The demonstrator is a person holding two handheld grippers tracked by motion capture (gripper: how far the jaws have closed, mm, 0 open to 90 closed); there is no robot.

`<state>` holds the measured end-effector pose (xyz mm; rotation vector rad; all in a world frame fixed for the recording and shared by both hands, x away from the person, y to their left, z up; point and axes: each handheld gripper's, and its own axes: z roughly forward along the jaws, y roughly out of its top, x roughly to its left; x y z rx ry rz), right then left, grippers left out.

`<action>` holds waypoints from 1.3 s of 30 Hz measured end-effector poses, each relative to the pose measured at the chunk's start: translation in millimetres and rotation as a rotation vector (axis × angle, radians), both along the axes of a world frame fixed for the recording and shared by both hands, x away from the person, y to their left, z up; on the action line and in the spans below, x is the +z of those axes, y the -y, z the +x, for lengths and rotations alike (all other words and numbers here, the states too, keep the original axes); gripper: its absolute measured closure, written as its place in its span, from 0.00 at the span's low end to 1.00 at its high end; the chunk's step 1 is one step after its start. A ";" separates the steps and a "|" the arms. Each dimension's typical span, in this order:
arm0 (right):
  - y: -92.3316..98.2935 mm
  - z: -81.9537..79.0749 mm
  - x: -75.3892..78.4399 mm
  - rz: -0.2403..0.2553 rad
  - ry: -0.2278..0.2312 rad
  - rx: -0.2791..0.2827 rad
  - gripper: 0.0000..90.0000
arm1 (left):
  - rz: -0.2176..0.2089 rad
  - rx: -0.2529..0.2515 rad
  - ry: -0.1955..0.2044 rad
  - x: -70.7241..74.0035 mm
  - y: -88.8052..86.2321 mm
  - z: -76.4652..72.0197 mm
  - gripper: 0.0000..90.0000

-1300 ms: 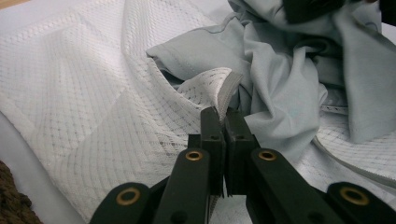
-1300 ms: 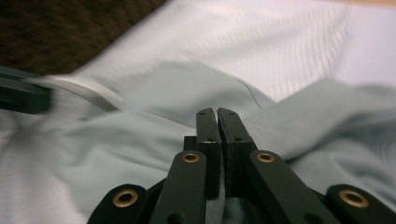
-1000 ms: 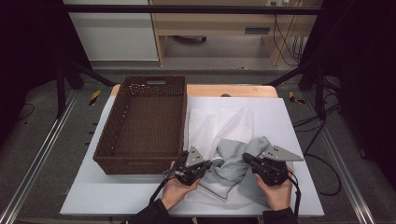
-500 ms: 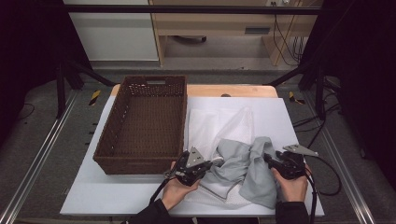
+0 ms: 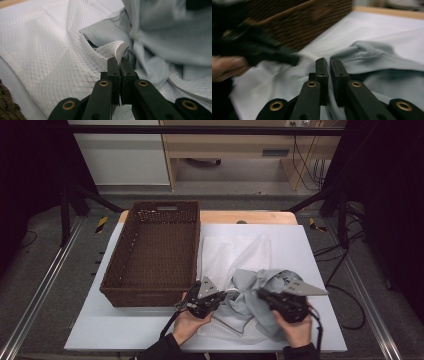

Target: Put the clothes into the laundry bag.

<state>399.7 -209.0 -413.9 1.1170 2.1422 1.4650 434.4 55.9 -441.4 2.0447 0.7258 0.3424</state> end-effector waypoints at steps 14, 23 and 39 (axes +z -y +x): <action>-81.8 10.3 -66.7 -0.209 -0.117 0.107 0.89 | -0.021 0.010 0.023 7.1 -2.1 -1.0 0.98; -53.6 -2.3 -16.6 -0.118 -0.042 0.103 0.65 | -0.014 0.011 0.018 6.0 -4.1 -0.5 0.98; 9.1 28.5 -40.2 -0.259 -0.138 -0.200 0.33 | -0.003 0.007 0.024 4.3 -3.5 -0.3 0.98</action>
